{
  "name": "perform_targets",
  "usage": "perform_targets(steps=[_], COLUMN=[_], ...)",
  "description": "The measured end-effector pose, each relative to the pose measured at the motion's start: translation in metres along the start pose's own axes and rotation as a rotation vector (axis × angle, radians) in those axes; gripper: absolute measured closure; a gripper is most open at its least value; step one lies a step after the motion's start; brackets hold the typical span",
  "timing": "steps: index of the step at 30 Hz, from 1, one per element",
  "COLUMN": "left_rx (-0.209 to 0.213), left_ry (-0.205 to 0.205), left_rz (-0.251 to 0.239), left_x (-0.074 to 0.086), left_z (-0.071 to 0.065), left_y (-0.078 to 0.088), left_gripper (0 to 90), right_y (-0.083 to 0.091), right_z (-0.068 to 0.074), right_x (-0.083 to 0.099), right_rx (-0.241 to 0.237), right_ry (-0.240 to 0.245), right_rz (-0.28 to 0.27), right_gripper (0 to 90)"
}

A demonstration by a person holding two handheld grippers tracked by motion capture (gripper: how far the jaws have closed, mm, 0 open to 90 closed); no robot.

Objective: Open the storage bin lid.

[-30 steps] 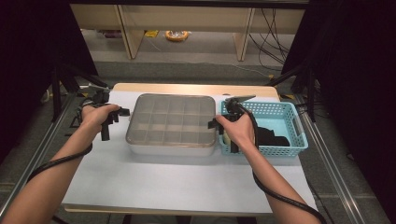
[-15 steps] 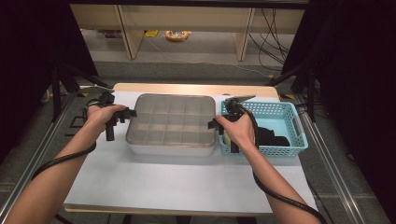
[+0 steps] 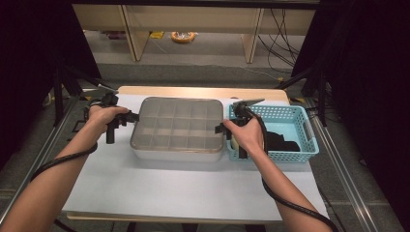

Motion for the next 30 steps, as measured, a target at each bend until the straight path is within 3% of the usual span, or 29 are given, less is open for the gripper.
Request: perform_targets(steps=[6, 7, 15, 21, 30], left_rx=[0.009, 0.004, -0.005, 0.001, 0.017], left_ry=[0.012, 0.037, 0.065, 0.055, 0.066], left_rz=[0.024, 0.013, 0.015, 0.008, -0.025], left_x=[-0.003, -0.004, -0.004, -0.004, -0.006], left_z=[0.002, 0.002, 0.0, -0.001, -0.006], left_y=[0.0, 0.0, 0.001, 0.006, 0.016], left_gripper=[70.1, 71.0, 73.2, 73.9, 74.7], right_y=[0.0, 0.0, 0.0, 0.0, 0.0], right_z=[0.0, 0.001, 0.001, 0.0, 0.001], right_x=[0.001, 0.001, 0.001, 0.001, 0.001], right_rx=[-0.003, -0.003, 0.002, 0.006, -0.007], right_ry=[0.004, -0.005, 0.0, 0.008, -0.019], right_rz=[-0.003, -0.001, -0.007, -0.01, -0.007], right_gripper=[57.8, 57.8, 58.2, 57.8, 56.7])
Point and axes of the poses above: each handheld gripper's, and its own axes: y roughly backward along the jaws, x roughly out of its underside, z roughly to its left, the point moved 4 cm from there along -y, roughly forward along the jaws
